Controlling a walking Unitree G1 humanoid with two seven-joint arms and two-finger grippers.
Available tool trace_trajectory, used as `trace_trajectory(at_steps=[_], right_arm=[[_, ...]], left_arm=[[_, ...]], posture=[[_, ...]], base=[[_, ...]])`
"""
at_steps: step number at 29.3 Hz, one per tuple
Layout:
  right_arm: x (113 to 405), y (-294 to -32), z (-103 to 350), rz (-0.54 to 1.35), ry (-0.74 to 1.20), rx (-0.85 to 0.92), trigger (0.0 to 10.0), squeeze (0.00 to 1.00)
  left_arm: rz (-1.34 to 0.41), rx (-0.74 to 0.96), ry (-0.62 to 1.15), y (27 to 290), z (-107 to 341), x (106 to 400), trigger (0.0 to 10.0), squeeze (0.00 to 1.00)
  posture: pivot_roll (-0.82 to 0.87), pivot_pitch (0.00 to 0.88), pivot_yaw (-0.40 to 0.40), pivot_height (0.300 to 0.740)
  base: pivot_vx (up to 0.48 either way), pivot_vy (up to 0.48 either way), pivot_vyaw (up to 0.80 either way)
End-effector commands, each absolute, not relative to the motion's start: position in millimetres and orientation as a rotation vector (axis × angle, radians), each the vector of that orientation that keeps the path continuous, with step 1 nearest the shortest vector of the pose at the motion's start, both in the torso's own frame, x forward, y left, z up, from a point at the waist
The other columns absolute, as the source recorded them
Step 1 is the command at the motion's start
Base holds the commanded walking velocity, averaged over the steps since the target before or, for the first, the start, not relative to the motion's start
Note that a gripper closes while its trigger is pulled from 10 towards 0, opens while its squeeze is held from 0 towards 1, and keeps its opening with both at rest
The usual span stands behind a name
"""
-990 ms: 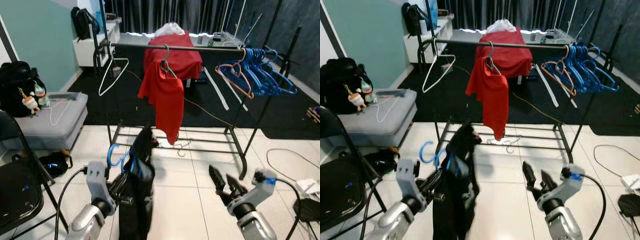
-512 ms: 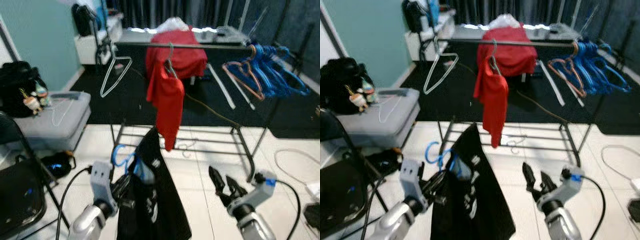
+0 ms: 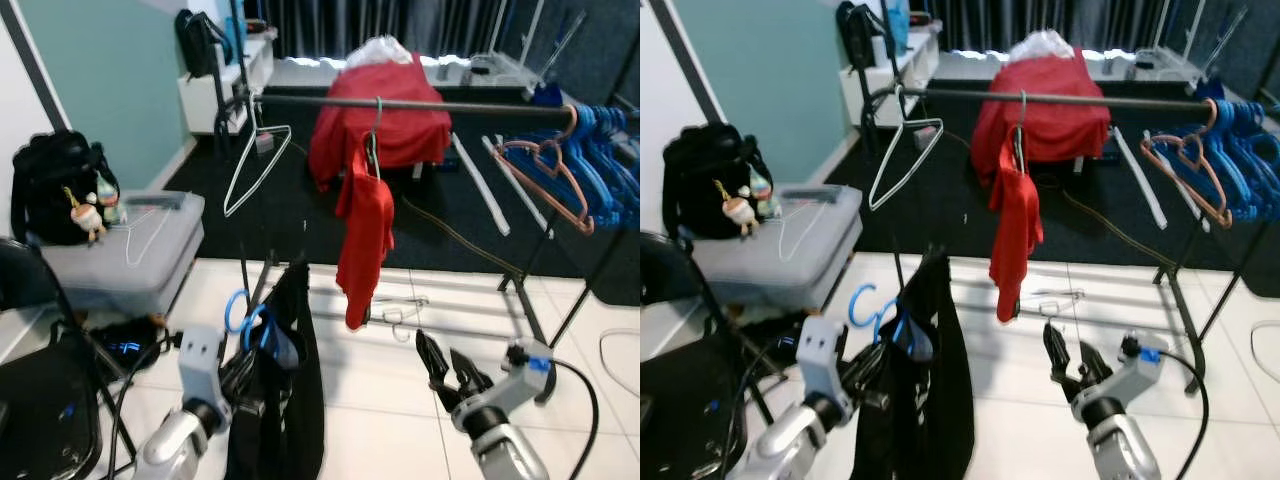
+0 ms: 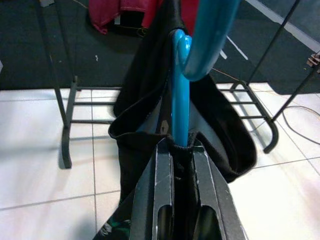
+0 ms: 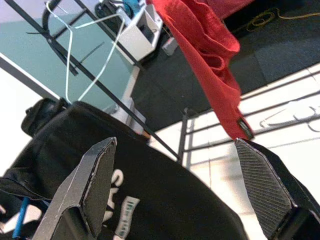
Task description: Hang hanger
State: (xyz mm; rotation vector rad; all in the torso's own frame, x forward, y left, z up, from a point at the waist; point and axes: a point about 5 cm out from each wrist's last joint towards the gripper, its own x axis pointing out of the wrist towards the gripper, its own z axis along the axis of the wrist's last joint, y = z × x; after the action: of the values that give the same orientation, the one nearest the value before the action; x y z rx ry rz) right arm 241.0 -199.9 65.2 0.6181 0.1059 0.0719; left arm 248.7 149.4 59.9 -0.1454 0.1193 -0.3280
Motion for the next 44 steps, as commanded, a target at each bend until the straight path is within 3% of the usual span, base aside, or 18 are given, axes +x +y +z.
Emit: trace_trajectory(at_steps=[1,9,29,38,40,41,42,44], right_arm=[[239,-197,61,0.065,0.119,0.630,10.0,0.00],[239,-197,60,0.063,0.135,0.617,10.0,0.00],[238,-195,61,0.059,0.119,0.643,10.0,0.00],[238,-195,61,0.058,0.114,0.651,10.0,0.00],[238,-196,61,0.058,0.114,0.650,10.0,0.00],[238,-196,61,0.058,0.114,0.650,10.0,0.00],[239,-197,61,0.057,0.115,0.650,10.0,0.00],[239,-197,61,0.057,0.115,0.650,10.0,0.00]], left_arm=[[-0.319,-0.116,0.103,154,62,249,10.0,0.00],[-0.323,-0.106,0.107,153,62,249,10.0,0.00],[-0.268,0.014,0.125,159,63,250,10.0,0.00],[-0.364,0.038,0.094,149,72,249,10.0,0.00],[-0.543,0.005,0.067,125,82,244,10.0,0.00],[-0.543,0.005,0.067,125,82,244,10.0,0.00],[-0.686,-0.019,0.063,108,88,237,10.0,0.00],[-0.686,-0.019,0.063,108,88,237,10.0,0.00]], posture=[[-0.09,0.000,0.001,0.740],[-0.10,0.000,0.006,0.740],[-0.10,0.000,0.019,0.740],[-0.10,0.000,0.018,0.740],[-0.10,0.000,0.015,0.740],[-0.10,0.000,0.015,0.740],[-0.11,0.000,0.014,0.740],[-0.11,0.000,0.014,0.740]], base=[[0.375,0.000,0.00],[0.380,0.000,-0.72],[0.382,0.000,0.00],[0.381,0.000,0.00],[0.381,0.000,0.00],[0.379,0.000,0.00],[0.360,0.000,0.00],[0.360,0.000,0.00]])
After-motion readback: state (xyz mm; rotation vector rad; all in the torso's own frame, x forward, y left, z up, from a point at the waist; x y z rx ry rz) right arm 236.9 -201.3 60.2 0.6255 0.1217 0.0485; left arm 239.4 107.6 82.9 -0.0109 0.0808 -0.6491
